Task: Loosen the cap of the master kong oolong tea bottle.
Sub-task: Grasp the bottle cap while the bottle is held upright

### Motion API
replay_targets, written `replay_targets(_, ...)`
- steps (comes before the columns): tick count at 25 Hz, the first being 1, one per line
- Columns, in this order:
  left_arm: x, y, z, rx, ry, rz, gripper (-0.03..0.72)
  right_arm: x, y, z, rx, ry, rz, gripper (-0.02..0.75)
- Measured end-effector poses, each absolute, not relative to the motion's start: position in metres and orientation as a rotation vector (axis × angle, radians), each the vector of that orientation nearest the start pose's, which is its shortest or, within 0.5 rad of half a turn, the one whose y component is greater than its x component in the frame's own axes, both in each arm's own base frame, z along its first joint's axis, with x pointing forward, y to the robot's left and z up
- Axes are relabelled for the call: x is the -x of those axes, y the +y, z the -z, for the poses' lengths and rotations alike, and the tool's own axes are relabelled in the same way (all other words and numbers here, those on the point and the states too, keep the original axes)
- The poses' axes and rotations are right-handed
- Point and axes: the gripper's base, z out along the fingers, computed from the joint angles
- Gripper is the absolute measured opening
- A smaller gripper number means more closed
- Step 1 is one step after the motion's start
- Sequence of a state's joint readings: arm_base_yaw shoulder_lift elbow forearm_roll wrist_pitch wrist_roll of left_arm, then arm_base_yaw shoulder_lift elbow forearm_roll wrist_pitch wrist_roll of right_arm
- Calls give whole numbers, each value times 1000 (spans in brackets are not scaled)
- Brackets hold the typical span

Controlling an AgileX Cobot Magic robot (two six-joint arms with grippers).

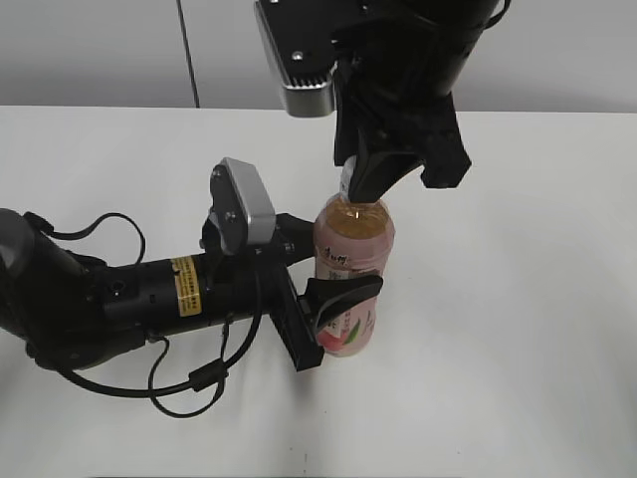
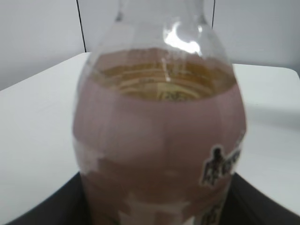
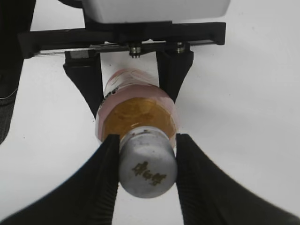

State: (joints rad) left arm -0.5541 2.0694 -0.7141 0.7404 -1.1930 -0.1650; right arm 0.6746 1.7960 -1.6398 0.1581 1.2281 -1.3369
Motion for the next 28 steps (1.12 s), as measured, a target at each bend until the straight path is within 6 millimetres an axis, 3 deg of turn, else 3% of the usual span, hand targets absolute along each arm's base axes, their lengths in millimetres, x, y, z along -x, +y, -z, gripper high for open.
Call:
replay_targets(6, -254, -224, -106, -1079, 1442, 877, 391, -285, 247, -308, 2364, 1550, -100, 274)
replay_targets(11, -254, -225, -106, -1081, 1439, 876, 390, -284, 247, -309, 2295, 1652, -123, 277)
replay_targets(17, -254, -224, -106, -1075, 1445, 877, 390, -283, 246, -312, 2201, 1755, -155, 398)
replay_targets(22, -254, -224, -106, -1074, 1445, 877, 390, -282, 248, -313, 2136, 1828, -201, 435)
replay_targets(25, -254, -224, -106, -1074, 1445, 877, 390, -279, 252, -314, 2006, 1952, -313, 454)
replay_targets(28, -254, -224, -106, -1072, 1447, 879, 390, -277, 256, -320, 1665, 2259, -448, 477)
